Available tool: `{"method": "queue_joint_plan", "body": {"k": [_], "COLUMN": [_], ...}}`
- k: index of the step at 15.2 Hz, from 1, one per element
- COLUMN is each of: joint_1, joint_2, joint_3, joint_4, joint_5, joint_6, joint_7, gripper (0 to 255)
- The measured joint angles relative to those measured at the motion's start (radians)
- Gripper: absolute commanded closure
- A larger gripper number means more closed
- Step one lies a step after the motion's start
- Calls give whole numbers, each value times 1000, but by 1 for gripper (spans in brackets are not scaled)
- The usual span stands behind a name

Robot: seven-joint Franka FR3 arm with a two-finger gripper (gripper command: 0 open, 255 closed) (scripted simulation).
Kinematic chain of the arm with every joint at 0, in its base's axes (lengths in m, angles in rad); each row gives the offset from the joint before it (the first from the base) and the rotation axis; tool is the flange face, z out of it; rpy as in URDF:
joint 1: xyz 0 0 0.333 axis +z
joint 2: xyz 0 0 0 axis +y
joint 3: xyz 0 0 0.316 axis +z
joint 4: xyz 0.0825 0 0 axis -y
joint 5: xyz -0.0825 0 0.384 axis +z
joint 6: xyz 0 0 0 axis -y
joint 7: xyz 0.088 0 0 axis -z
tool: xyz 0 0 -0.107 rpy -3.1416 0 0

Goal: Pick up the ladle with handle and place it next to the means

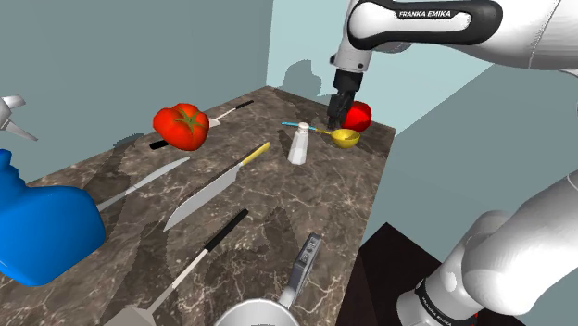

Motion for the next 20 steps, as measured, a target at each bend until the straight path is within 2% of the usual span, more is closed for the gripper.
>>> {"method": "queue_joint_plan", "body": {"k": [1, 3, 9, 16, 17, 20], "joint_1": [5, 10, 13, 13, 13, 13], "joint_2": [47, 80, 81, 80, 80, 79], "joint_3": [-4, -3, 1, 1, 1, 0], "joint_4": [51, 66, -7, -20, -20, -19], "joint_5": [20, 37, 43, 43, 43, 43], "joint_6": [-13, -2, 71, 82, 82, 82], "joint_7": [-29, -49, -57, -59, -59, -59], "gripper": [0, 0, 0, 0, 255, 255]}}
